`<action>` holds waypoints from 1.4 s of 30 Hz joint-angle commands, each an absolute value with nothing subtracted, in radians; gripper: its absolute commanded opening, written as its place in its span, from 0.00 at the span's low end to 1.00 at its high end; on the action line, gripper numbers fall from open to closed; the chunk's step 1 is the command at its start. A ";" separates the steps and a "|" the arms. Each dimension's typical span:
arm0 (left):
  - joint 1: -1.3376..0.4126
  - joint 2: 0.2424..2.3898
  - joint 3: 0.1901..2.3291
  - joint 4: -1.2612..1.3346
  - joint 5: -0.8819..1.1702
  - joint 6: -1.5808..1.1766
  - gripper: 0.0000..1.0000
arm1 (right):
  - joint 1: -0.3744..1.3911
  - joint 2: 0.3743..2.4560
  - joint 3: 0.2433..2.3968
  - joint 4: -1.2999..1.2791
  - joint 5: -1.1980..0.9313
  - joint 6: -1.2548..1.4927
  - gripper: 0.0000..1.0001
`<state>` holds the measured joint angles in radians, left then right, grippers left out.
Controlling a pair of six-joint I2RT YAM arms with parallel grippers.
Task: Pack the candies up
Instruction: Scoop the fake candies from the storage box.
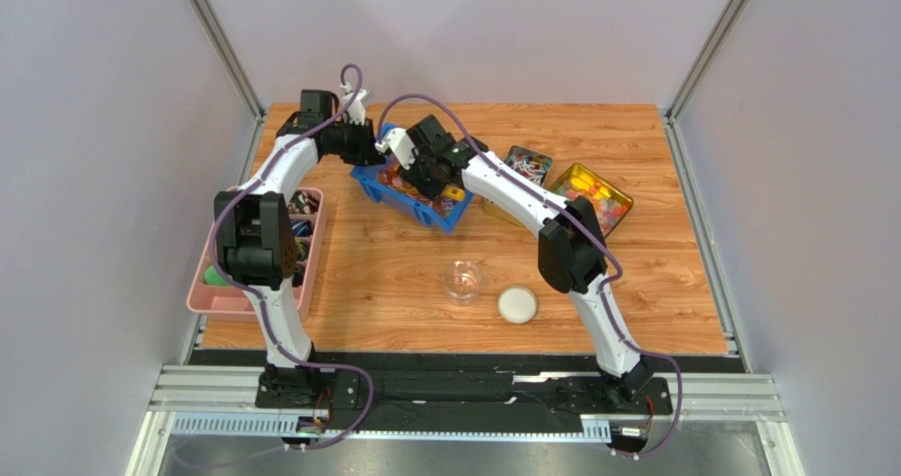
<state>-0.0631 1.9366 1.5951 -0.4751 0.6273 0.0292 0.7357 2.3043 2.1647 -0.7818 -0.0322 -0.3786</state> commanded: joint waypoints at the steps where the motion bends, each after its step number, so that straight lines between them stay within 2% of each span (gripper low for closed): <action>1: -0.120 1.928 1.681 -0.629 0.864 -0.072 0.00 | 0.715 2.313 2.175 -0.577 0.130 -0.348 0.00; 19: -0.117 2.032 1.802 -0.756 0.799 -0.038 0.00 | 0.701 2.246 2.195 -0.589 0.143 -0.348 0.00; 34: -0.107 2.137 1.946 -0.873 0.736 -0.002 0.00 | 0.669 2.198 2.161 -0.620 0.052 -0.334 0.00; 42: -0.106 2.149 2.022 -0.914 0.706 0.035 0.00 | 0.678 2.160 2.040 -0.592 0.064 -0.376 0.00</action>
<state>-0.0982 2.1864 1.9469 -0.8272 0.6010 0.0593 0.6922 2.2559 2.0834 -0.7048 0.0162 -0.3576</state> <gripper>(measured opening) 0.227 0.310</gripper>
